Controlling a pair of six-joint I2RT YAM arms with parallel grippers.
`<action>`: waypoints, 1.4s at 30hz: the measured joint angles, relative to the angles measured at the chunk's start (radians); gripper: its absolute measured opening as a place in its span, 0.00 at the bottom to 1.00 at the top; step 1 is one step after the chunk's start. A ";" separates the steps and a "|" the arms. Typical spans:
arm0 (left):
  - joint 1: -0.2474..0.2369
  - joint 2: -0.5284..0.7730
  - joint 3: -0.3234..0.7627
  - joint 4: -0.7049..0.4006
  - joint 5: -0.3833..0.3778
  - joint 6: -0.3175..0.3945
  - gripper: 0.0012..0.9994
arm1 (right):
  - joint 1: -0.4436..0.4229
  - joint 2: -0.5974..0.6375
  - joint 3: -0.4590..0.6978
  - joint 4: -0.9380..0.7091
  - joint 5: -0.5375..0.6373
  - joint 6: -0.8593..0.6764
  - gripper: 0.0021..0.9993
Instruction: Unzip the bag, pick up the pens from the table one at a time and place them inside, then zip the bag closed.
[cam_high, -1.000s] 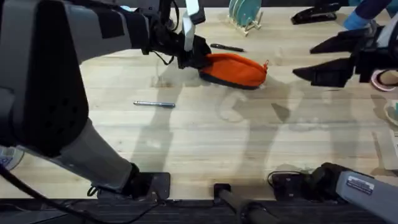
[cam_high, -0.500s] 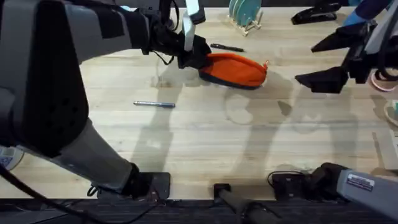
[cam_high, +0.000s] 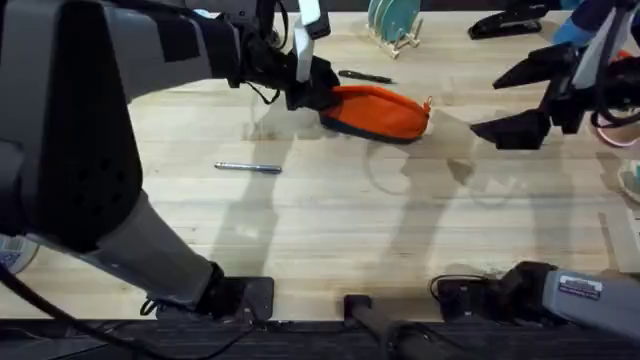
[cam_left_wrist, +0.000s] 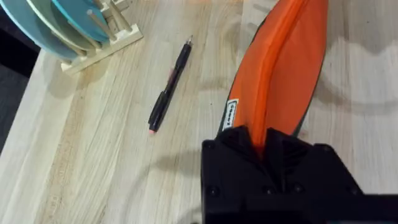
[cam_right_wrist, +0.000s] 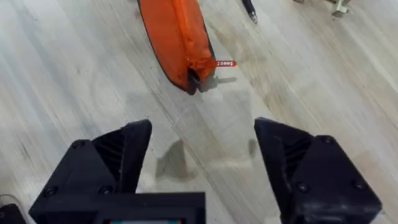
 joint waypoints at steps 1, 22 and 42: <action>0.000 0.000 0.000 0.000 0.000 0.000 0.04 | 0.000 0.000 0.000 0.000 0.000 0.000 1.00; 0.000 0.000 0.000 0.000 0.000 0.000 0.04 | 0.000 0.000 0.000 0.015 -0.129 0.271 1.00; 0.000 0.000 0.000 0.000 0.000 0.000 0.04 | 0.000 0.000 0.000 0.123 -0.135 1.278 1.00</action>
